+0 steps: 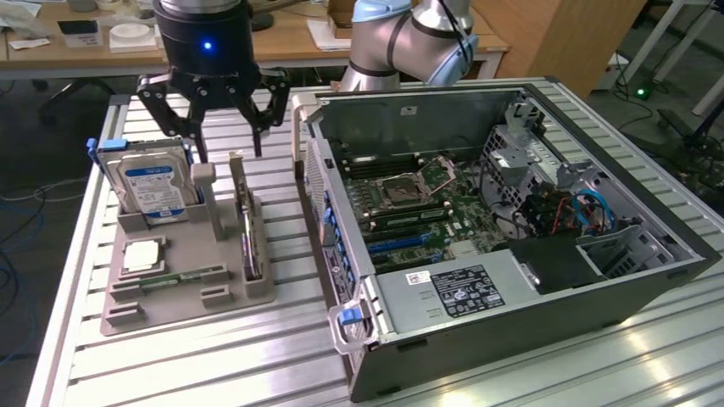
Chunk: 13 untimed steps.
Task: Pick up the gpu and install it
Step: 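Pick up the gpu and move the gpu toward the slot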
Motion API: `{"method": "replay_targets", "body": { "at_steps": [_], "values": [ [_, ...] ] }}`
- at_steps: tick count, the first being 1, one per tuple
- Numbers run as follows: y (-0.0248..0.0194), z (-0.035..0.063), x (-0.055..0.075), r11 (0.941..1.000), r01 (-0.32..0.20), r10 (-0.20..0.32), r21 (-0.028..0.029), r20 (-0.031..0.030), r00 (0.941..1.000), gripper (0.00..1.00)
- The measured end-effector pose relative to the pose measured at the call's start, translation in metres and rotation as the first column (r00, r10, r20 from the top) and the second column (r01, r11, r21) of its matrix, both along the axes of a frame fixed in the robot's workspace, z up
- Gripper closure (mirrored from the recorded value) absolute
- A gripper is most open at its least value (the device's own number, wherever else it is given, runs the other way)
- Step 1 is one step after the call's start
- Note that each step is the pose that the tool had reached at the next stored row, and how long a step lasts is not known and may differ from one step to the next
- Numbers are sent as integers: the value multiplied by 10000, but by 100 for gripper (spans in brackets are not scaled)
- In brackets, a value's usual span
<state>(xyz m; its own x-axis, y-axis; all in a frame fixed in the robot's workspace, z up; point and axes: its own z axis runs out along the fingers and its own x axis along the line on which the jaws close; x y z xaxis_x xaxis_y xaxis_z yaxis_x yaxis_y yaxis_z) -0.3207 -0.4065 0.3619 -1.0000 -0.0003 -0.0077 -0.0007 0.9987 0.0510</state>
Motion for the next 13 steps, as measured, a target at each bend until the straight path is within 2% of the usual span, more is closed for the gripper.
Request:
{"method": "replay_targets", "body": {
  "at_steps": [13],
  "values": [
    [-10,-91,-1,10000,-12,12,61,0,10000,35]
  ]
}}
